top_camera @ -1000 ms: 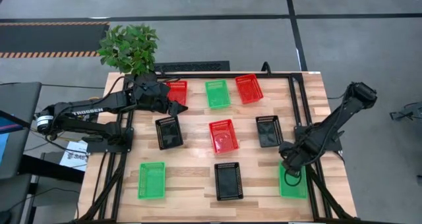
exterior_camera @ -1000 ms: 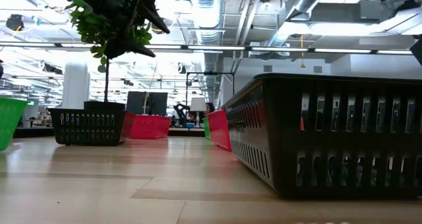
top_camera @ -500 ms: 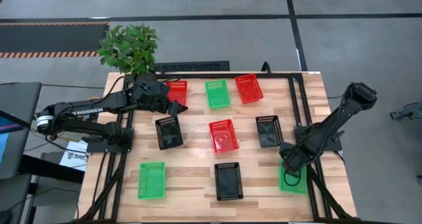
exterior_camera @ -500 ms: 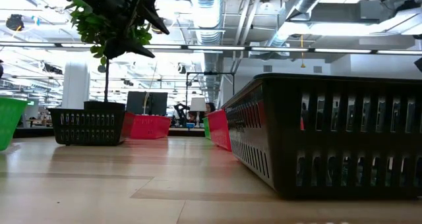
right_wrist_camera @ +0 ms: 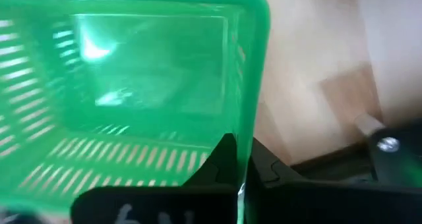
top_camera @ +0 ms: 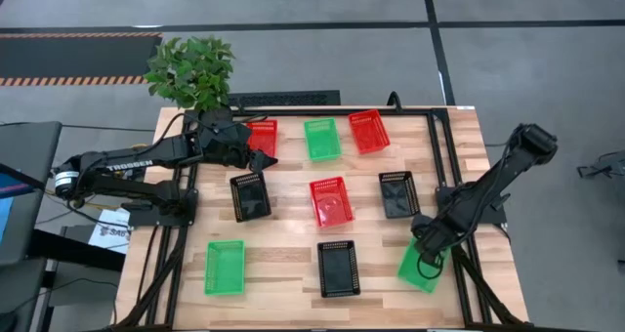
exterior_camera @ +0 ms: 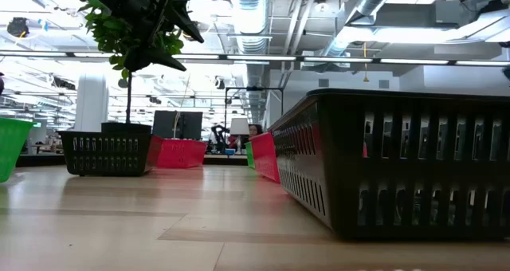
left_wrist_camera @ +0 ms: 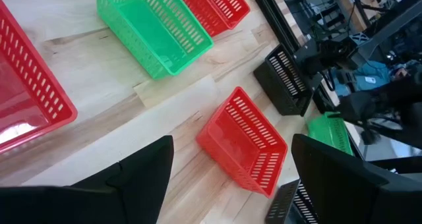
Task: Stack baskets by color
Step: Stack the bottom right green bin on the top green bin
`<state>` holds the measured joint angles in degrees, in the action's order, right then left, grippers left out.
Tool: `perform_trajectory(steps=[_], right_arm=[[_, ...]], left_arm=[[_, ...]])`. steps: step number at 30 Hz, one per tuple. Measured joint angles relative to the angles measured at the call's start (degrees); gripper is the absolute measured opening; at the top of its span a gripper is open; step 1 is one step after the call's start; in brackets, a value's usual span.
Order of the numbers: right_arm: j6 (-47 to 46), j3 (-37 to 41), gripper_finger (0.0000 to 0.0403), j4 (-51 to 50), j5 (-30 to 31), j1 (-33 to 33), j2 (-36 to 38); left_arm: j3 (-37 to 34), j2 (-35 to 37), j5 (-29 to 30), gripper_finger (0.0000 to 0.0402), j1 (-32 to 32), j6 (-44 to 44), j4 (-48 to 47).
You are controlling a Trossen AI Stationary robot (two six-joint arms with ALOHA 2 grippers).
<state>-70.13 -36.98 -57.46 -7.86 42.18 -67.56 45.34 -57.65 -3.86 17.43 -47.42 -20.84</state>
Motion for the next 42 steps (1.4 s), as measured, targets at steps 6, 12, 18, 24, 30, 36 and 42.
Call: perform_trajectory(steps=[6,12,18,24,30,36,42], right_arm=[[-1.89,-7.28,0.0007,-3.36,0.28,-1.33,3.17],[2.56,-18.42,0.0012,-10.43,5.80,-8.89,4.98],[18.75,-28.84,0.0011,-15.56,15.33,-23.80,3.32],[43.06,-35.43,0.0007,-15.03,15.75,-45.15,-2.07],[66.63,-45.46,0.0018,-12.32,14.10,-62.54,-12.38],[84.23,-57.67,0.0016,-9.25,13.78,-72.45,-23.89],[100.18,-68.18,0.0017,-3.43,12.69,-76.65,-34.81]], left_arm=[[0.00,0.00,-0.11,0.0297,0.00,1.01,-0.37],[0.00,0.00,-0.46,0.0297,0.00,1.77,-0.49],[0.00,0.00,-1.32,0.0297,0.00,3.56,-0.85],[0.00,0.00,-3.41,0.0297,0.02,4.74,-1.60],[0.00,0.00,-3.59,0.0297,0.02,6.14,-1.86],[0.00,0.00,-3.85,0.0297,0.01,6.47,-1.79],[0.00,0.00,-3.04,0.0297,0.02,3.99,-1.79]])
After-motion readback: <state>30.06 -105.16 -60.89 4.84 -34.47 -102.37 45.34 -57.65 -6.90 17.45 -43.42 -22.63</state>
